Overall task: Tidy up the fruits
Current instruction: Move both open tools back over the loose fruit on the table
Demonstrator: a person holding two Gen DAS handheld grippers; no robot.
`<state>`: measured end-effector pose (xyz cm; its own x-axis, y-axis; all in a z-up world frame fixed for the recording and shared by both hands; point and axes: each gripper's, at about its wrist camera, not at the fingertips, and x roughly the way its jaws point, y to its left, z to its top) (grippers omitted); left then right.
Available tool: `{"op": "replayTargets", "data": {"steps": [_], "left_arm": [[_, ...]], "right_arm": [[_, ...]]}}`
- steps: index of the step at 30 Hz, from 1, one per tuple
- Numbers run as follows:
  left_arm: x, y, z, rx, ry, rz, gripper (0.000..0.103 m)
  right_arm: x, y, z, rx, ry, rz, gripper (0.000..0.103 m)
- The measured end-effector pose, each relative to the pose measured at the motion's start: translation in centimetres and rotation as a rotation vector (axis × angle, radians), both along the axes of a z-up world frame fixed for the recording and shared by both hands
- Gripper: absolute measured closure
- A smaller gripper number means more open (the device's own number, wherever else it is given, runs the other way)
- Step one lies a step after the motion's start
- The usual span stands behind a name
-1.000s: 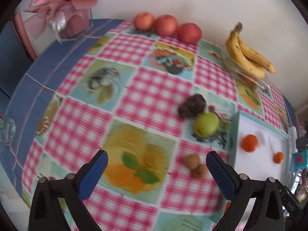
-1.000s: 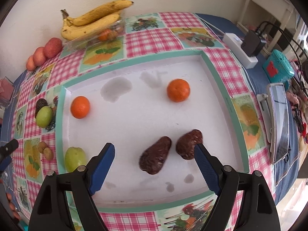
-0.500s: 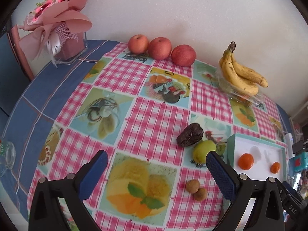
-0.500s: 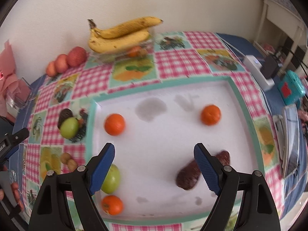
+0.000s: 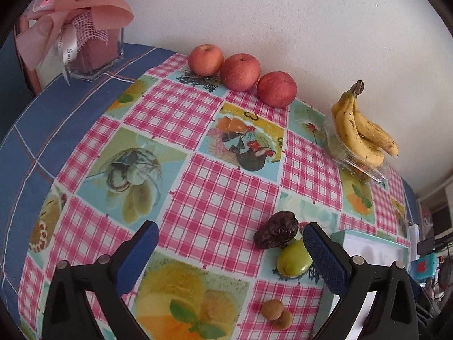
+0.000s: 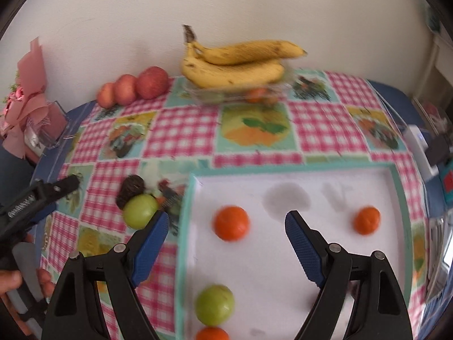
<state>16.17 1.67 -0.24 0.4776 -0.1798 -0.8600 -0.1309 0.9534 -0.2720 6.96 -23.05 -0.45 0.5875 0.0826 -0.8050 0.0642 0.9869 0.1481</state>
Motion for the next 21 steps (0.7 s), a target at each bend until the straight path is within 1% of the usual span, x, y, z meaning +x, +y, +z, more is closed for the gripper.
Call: {"op": "replayTargets", "data": {"steps": [1,4,9,13,17,21], "left_arm": [[0.2,-0.1,0.0,0.001,-0.006,0.000,0.000],[0.9,0.0,0.2,-0.029,-0.010,-0.003,0.000],[2.0,-0.1,0.6,-0.026,-0.027,-0.021,0.000],[2.7,-0.1,0.4,0.009,-0.006,-0.038,0.000],[3.4,0.1,0.1,0.007,0.013,-0.036,0.000],[3.8,0.2,0.3,-0.010,0.004,-0.028,0.000]], "right_arm": [[0.3,0.6,0.2,0.003,-0.014,0.015,0.018],[1.0,1.9,0.5,0.007,-0.035,0.055,0.018],[2.0,3.3,0.8,-0.005,-0.066,0.092,0.018],[2.6,3.9,0.7,-0.016,-0.077,0.116,0.018],[3.2,4.8,0.2,-0.034,-0.079,0.145,0.018],[3.7,5.5,-0.4,-0.042,-0.081,0.169,0.019]]}}
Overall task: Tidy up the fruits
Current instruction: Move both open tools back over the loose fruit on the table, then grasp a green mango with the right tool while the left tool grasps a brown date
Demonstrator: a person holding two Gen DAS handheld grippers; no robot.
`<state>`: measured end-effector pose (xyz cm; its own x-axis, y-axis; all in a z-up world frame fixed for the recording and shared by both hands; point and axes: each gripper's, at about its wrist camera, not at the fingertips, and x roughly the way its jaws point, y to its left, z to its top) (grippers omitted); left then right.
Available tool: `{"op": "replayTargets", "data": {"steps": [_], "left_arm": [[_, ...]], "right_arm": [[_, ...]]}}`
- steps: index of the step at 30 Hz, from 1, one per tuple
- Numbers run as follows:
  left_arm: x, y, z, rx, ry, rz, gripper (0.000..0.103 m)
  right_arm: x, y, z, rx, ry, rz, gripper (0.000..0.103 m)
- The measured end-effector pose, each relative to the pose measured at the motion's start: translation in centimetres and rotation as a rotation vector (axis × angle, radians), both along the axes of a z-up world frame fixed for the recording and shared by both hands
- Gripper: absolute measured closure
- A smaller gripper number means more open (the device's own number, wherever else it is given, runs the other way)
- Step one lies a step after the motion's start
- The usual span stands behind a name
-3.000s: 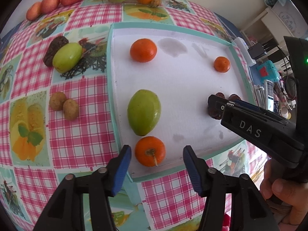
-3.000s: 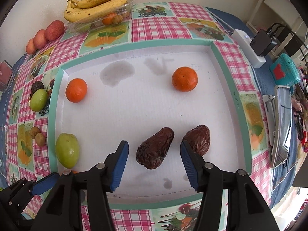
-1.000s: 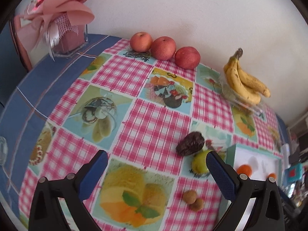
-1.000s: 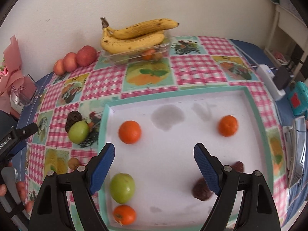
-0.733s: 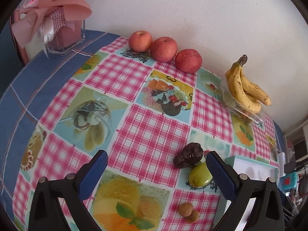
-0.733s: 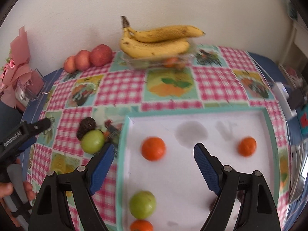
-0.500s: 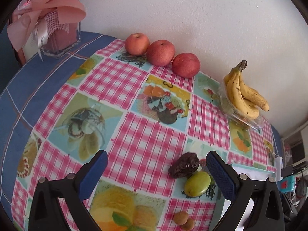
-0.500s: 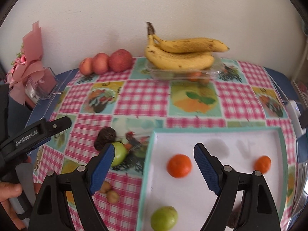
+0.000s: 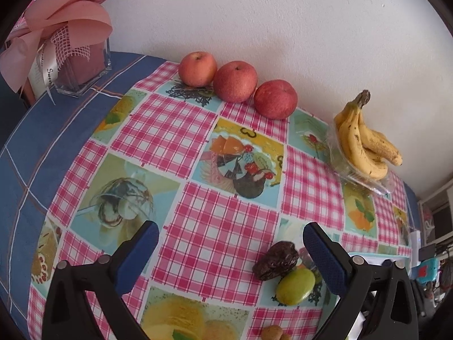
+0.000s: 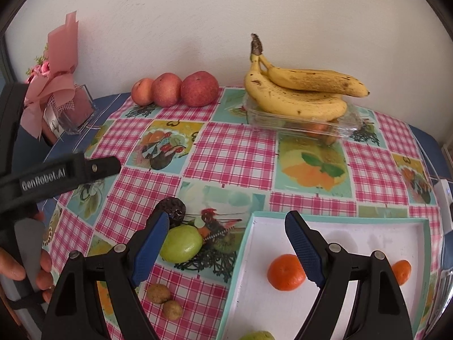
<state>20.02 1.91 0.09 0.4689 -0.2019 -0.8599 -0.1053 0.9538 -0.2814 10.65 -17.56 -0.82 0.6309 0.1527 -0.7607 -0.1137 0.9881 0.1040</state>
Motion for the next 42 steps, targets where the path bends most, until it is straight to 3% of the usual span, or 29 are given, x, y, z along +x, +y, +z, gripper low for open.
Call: {"op": "replayTargets", "data": {"steps": [7,13,23,32,42], "left_arm": [[0.8,-1.2,-0.1,0.011,-0.003,-0.048,0.001],[1.1,-2.0,-2.4,0.002,0.059,-0.076,0.003],[0.9,-1.5,-5.6,-0.002,0.126,-0.042,0.006],[0.7,-1.6,-5.9,-0.019,0.133,-0.035,0.006],[0.7,-1.6,-6.2,-0.036,0.138,-0.035,0.006]], "right_arm": [[0.4,1.6,-0.7,-0.032,-0.004,0.061,0.030],[0.6,2.6,-2.6,-0.028,0.044,0.107,0.037],[0.6,4.1,-5.0,-0.017,0.116,0.183,0.038],[1.0,4.7,-6.0,-0.021,0.127,0.191,0.050],[1.2,3.9,-6.1,0.015,0.128,0.174,0.050]]}}
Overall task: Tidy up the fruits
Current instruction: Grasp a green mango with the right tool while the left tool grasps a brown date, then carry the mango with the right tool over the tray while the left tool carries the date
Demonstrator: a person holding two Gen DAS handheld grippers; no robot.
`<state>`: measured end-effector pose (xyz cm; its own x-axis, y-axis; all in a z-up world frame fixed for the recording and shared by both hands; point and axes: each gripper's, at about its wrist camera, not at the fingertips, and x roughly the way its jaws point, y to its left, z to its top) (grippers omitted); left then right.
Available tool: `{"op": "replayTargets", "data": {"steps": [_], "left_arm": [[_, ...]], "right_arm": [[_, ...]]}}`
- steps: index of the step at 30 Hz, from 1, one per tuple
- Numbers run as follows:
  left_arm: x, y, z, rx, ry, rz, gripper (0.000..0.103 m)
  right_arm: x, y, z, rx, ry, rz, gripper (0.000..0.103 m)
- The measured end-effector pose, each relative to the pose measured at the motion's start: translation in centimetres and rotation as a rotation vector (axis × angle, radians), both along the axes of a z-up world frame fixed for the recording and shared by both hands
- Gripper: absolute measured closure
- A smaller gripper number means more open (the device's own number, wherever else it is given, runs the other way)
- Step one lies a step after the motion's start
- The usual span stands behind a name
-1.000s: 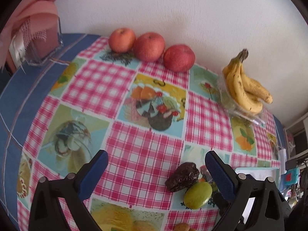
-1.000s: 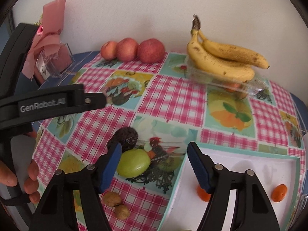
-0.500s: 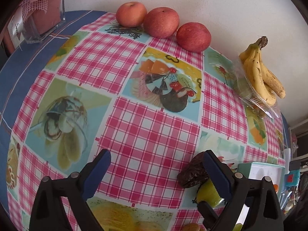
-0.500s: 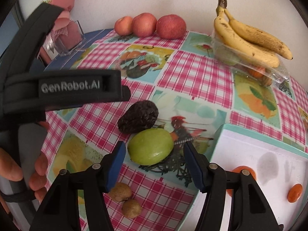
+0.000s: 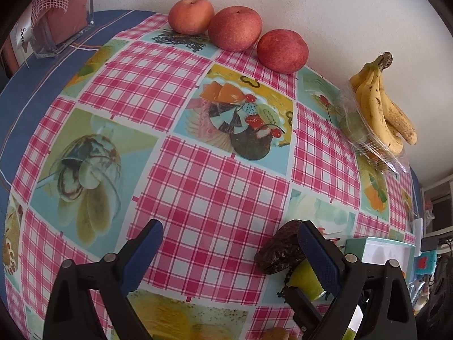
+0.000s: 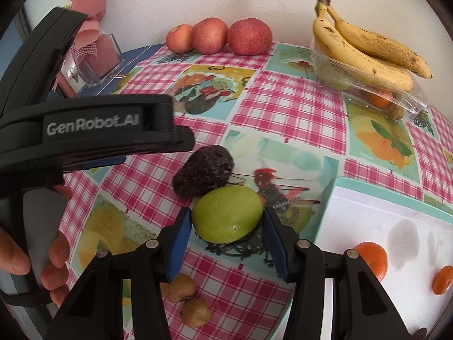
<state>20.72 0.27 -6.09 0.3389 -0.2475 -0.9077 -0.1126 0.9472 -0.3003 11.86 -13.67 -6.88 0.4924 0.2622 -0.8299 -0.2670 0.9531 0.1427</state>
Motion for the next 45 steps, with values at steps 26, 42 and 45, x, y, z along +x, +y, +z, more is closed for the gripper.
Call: {"op": "replayTargets", "data": {"steps": [26,42,45], "left_arm": [[-0.6,-2.3,-0.2,-0.111,-0.007,-0.065,0.063],[-1.0,-2.6,-0.9,-0.048,-0.006,-0.084,0.066],[-1.2,-2.5,-0.8,-0.048,0.000,-0.079,0.066]], "right_arm": [[-0.7,-1.7,0.8,0.008,0.008,-0.059,0.050],[-1.7,-2.9,2.3,0.039,-0.008,-0.094,0.050],[-2.0,-3.2,2.9,0.042,-0.014,-0.102,0.050]]}}
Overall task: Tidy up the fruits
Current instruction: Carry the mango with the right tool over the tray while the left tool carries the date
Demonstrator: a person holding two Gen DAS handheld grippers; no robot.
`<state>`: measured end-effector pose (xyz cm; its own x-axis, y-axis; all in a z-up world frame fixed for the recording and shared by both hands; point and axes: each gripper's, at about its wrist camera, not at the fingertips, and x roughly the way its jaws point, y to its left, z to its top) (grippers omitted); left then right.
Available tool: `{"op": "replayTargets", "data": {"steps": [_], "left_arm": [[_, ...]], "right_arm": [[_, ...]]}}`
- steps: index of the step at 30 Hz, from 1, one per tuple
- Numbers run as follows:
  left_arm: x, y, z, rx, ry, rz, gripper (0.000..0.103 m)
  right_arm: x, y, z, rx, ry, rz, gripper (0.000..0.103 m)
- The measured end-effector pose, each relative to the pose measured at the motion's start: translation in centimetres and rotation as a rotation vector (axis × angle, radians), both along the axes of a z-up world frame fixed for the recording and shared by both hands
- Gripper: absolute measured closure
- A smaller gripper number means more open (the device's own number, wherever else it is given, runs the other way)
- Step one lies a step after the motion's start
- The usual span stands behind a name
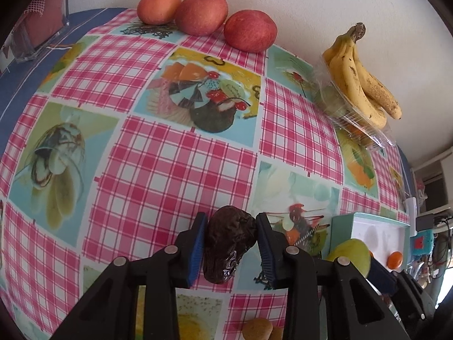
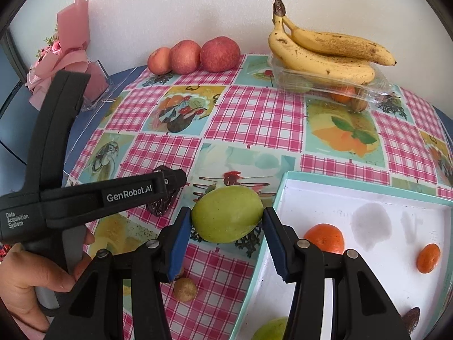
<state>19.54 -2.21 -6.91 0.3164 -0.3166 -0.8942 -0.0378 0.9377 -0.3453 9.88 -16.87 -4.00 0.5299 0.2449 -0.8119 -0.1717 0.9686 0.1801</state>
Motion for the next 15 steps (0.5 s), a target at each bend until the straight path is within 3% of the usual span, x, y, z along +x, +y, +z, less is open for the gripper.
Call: {"op": "replayTargets", "data": {"steps": [4,15], "left_arm": [[-0.5,0.7,0.8,-0.016,-0.007,0.027,0.066],[-2.6,0.5,6.6,-0.062,-0.116,0.019,0.066]], "right_arm": [[-0.5,-0.5,0.8,0.008,-0.009,-0.017,0.050],[-2.4,-4.5,4.6,0.001,-0.053,-0.130,0.050]]}}
